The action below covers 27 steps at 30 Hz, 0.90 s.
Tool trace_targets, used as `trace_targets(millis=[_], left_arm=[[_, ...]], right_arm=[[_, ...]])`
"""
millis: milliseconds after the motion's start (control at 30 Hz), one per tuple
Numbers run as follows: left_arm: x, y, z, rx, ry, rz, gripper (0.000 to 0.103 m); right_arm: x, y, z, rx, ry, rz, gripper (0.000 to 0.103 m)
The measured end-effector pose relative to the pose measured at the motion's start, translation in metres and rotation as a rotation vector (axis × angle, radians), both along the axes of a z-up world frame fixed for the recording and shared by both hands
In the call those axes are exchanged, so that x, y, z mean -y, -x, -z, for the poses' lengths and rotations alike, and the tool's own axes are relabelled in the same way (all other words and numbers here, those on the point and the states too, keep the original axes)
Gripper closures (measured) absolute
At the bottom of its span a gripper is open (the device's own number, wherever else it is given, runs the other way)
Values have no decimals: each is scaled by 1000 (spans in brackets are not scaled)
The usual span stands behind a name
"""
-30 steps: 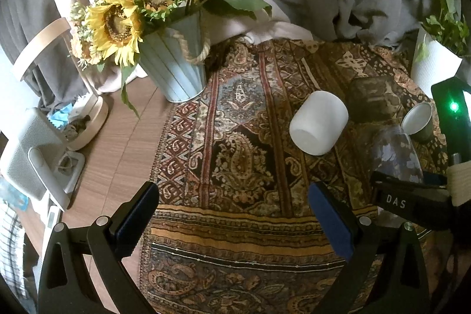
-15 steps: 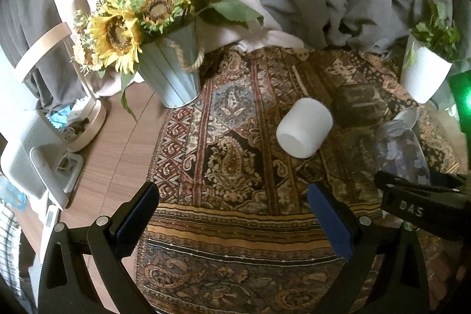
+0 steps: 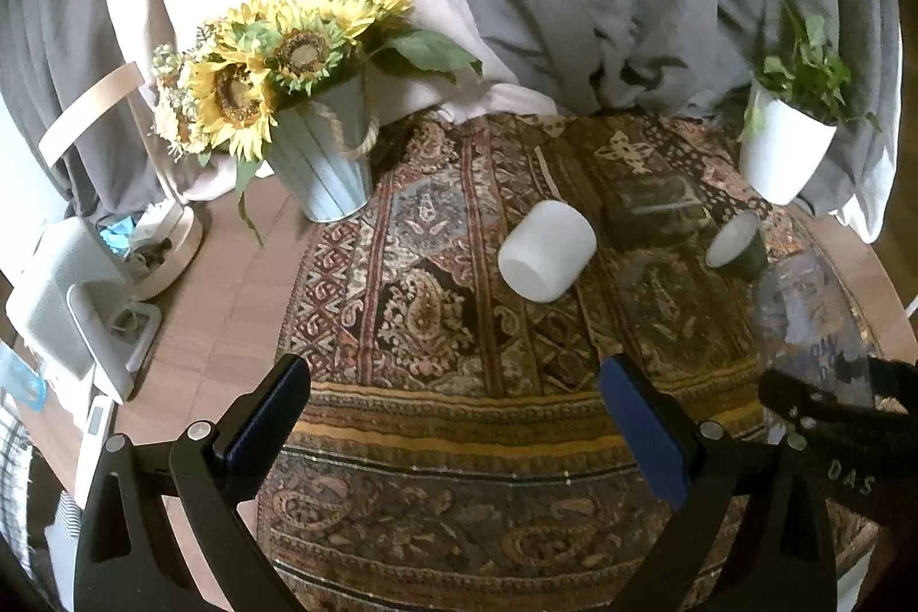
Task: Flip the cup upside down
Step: 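Lift the bottle with the right gripper off the rug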
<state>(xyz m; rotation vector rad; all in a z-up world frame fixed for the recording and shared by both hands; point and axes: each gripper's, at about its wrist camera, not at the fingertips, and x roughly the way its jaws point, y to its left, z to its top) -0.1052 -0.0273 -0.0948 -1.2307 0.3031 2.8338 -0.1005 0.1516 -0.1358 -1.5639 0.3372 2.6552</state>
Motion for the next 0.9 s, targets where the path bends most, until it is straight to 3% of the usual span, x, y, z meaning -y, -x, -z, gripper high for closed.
trace_targets(millis=[300, 700, 900], left_arm=[[-8, -23, 22, 46, 43, 13, 0], [-11, -33, 50, 93, 126, -8, 0], [-12, -33, 57, 115, 134, -21, 0]], right_arm=[[9, -29, 31, 80, -6, -49, 31], [21, -28, 73, 179, -13, -121, 31], [23, -30, 75, 169, -20, -136, 31]])
